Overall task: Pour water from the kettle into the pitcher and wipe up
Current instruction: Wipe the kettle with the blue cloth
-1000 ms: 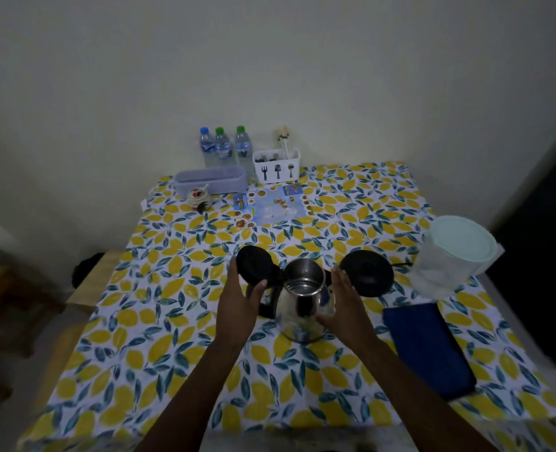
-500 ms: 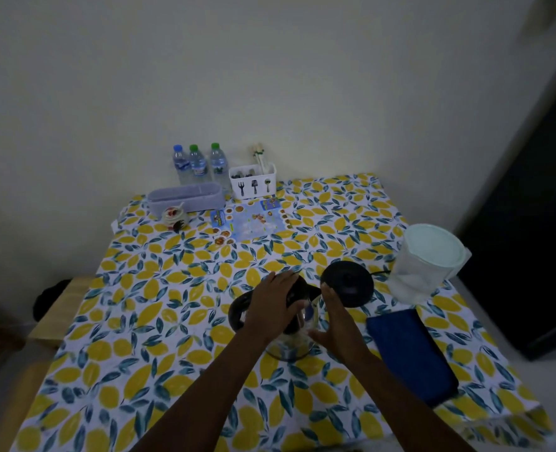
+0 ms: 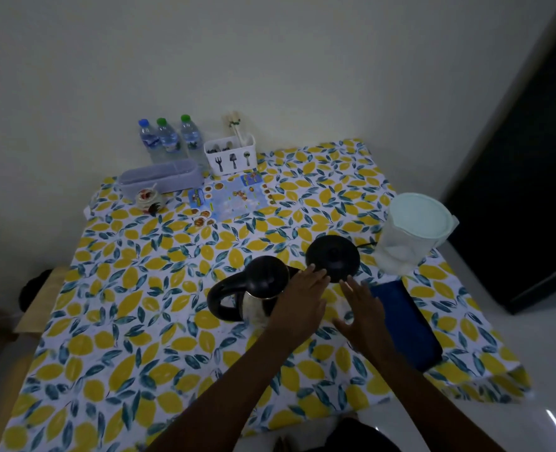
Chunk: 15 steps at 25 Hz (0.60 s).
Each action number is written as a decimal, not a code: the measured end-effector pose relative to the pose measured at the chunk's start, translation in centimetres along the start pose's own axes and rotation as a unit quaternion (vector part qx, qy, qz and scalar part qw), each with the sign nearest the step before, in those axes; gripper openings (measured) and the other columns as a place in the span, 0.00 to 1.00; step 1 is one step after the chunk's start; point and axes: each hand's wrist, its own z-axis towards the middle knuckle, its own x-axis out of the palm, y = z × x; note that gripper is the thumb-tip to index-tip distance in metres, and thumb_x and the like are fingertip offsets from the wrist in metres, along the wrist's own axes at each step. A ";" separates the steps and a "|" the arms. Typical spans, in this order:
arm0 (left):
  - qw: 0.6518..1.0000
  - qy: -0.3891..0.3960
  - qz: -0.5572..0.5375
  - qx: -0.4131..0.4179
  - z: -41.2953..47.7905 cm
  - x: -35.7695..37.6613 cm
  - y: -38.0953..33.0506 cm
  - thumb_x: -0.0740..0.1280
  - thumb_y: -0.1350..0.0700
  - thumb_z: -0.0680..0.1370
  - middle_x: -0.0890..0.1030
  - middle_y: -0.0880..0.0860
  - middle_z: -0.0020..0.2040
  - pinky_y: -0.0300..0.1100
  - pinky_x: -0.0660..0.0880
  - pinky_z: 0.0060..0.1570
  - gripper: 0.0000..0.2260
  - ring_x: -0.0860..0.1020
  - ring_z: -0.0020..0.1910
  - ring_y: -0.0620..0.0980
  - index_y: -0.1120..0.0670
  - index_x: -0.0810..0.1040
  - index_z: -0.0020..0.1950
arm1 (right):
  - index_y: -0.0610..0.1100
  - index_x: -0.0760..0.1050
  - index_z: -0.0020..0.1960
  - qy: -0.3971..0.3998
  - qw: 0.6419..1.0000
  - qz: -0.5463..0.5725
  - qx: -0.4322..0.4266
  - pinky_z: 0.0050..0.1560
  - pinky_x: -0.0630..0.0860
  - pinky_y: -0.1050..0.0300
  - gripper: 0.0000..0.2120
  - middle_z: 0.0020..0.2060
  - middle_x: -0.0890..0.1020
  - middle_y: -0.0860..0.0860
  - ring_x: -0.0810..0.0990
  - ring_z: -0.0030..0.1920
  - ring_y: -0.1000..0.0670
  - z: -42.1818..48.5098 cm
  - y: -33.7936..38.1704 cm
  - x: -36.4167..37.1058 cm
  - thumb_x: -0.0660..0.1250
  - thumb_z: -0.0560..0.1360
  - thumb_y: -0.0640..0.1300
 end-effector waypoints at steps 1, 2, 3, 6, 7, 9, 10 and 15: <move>1.000 0.017 -0.018 -0.008 0.4 0.9 -0.5 0.60 0.54 0.81 0.66 0.56 0.75 0.53 0.55 0.76 0.21 0.59 0.77 0.56 0.59 0.64 0.74 | 0.49 0.58 0.76 0.009 1.000 -0.014 0.018 0.69 0.61 0.33 0.40 0.77 0.58 0.47 0.54 0.77 0.40 -0.3 -1.3 0.1 0.71 0.70 0.57; 0.999 0.029 -0.029 -0.017 0.9 1.8 -0.8 0.60 0.54 0.82 0.65 0.56 0.76 0.51 0.54 0.76 0.22 0.57 0.78 0.55 0.58 0.63 0.74 | 0.50 0.58 0.76 0.021 0.998 -0.036 0.038 0.69 0.61 0.32 0.39 0.77 0.59 0.47 0.53 0.77 0.40 -0.4 -2.6 0.2 0.71 0.71 0.59; 0.998 0.044 -0.034 -0.025 1.3 2.8 -0.8 0.59 0.53 0.82 0.63 0.56 0.77 0.50 0.54 0.76 0.23 0.56 0.78 0.55 0.58 0.61 0.75 | 0.52 0.57 0.76 0.037 0.996 -0.059 0.062 0.70 0.58 0.31 0.39 0.77 0.58 0.47 0.51 0.77 0.40 -0.5 -3.8 0.4 0.69 0.71 0.61; 0.991 0.125 -0.026 -0.043 1.8 5.7 -0.7 0.57 0.52 0.83 0.58 0.55 0.79 0.48 0.51 0.77 0.24 0.52 0.79 0.53 0.57 0.58 0.77 | 0.59 0.48 0.76 0.092 0.981 -0.079 0.150 0.71 0.48 0.29 0.39 0.79 0.47 0.49 0.41 0.77 0.39 -0.7 -7.5 1.2 0.62 0.72 0.67; 0.987 0.152 -0.026 -0.047 1.8 6.5 -0.6 0.57 0.52 0.83 0.57 0.54 0.79 0.48 0.51 0.77 0.24 0.51 0.79 0.53 0.57 0.57 0.77 | 0.60 0.46 0.76 0.107 0.976 -0.071 0.177 0.71 0.46 0.29 0.39 0.79 0.45 0.49 0.39 0.77 0.39 -0.9 -8.5 1.6 0.60 0.72 0.69; 0.982 0.181 -0.037 -0.049 1.8 7.9 -0.4 0.57 0.52 0.83 0.58 0.55 0.79 0.47 0.50 0.77 0.23 0.51 0.79 0.54 0.57 0.58 0.76 | 0.62 0.45 0.76 0.125 0.968 -0.070 0.205 0.70 0.47 0.28 0.39 0.79 0.44 0.48 0.39 0.77 0.38 -1.4 -10.0 2.3 0.57 0.72 0.71; 0.981 0.183 -0.045 -0.050 1.7 8.4 -0.4 0.57 0.53 0.83 0.59 0.55 0.78 0.46 0.50 0.77 0.23 0.52 0.79 0.54 0.57 0.60 0.76 | 0.62 0.45 0.76 0.121 0.968 -0.078 0.208 0.70 0.48 0.29 0.38 0.79 0.46 0.48 0.40 0.77 0.38 -1.6 -10.4 2.6 0.56 0.72 0.71; 0.980 0.171 -0.074 -0.064 1.3 8.9 -0.6 0.58 0.54 0.82 0.64 0.55 0.76 0.45 0.54 0.77 0.21 0.56 0.78 0.53 0.58 0.64 0.74 | 0.57 0.62 0.73 0.078 0.969 -0.132 0.196 0.63 0.66 0.34 0.25 0.74 0.65 0.44 0.61 0.70 0.35 -0.9 -11.1 2.0 0.61 0.77 0.56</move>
